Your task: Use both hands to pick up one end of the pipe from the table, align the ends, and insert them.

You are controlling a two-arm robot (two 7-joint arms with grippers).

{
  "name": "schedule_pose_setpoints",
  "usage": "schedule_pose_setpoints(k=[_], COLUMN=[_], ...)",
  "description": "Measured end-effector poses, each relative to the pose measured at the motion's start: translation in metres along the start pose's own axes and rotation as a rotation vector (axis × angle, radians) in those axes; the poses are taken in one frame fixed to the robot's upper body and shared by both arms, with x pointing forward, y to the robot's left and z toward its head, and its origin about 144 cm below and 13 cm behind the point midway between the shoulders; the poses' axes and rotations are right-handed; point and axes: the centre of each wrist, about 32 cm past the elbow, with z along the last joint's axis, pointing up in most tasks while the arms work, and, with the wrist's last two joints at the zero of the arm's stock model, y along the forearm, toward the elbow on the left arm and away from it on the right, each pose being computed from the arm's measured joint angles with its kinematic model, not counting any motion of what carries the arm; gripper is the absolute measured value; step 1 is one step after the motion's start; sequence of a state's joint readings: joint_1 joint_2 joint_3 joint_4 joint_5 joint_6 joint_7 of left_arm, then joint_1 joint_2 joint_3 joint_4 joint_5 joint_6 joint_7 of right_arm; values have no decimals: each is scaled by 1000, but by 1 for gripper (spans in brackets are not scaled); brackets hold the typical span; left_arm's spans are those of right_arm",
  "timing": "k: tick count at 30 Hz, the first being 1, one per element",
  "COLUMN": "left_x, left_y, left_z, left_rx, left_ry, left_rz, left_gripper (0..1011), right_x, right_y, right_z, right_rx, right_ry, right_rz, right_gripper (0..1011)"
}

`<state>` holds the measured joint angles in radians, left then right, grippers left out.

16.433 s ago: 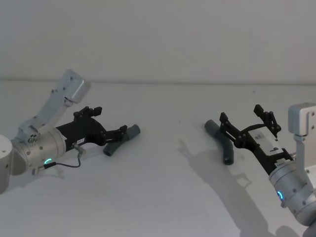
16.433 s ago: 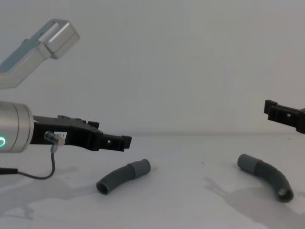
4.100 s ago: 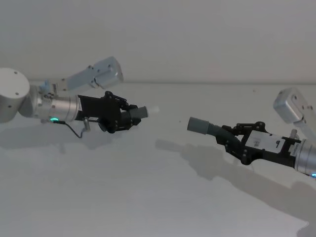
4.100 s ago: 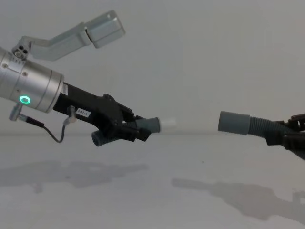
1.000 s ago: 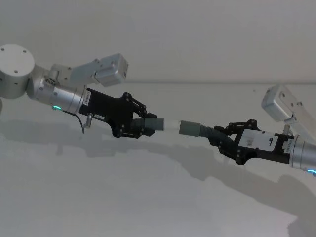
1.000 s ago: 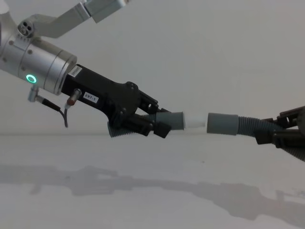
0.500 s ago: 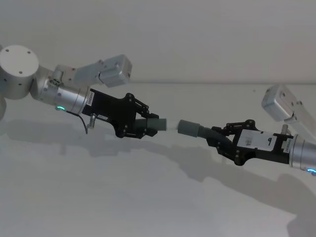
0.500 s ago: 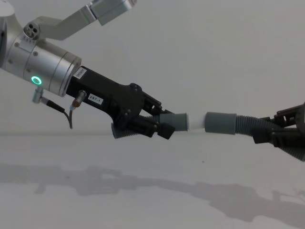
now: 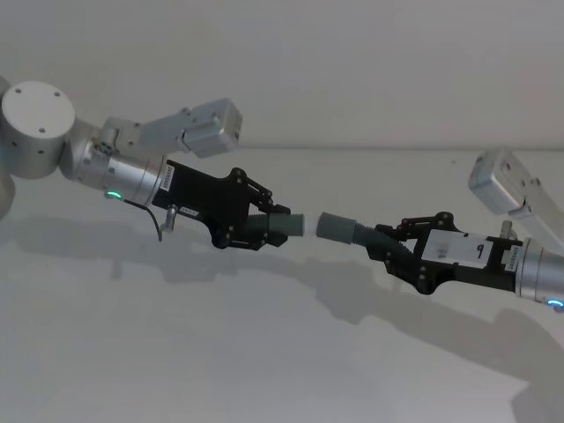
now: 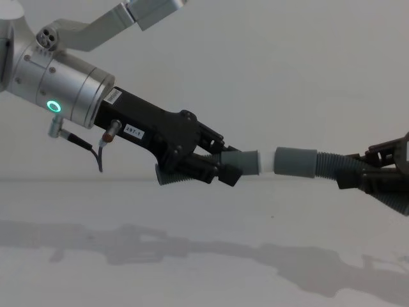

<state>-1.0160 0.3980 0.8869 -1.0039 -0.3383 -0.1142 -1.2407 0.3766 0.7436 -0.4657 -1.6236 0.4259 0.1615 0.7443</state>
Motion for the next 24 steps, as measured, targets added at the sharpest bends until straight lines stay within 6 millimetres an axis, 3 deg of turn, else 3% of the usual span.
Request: schedule_pose_setpoints(k=[24], left_x=[-5], left_y=[1], left_z=[2], left_rx=[-4], left_ry=[1], left_rz=[5], left_gripper=[370], right_x=[4], right_y=[1], right_z=[0], right_rx=[3], right_ry=[8], right_rz=[16], right_gripper=[283])
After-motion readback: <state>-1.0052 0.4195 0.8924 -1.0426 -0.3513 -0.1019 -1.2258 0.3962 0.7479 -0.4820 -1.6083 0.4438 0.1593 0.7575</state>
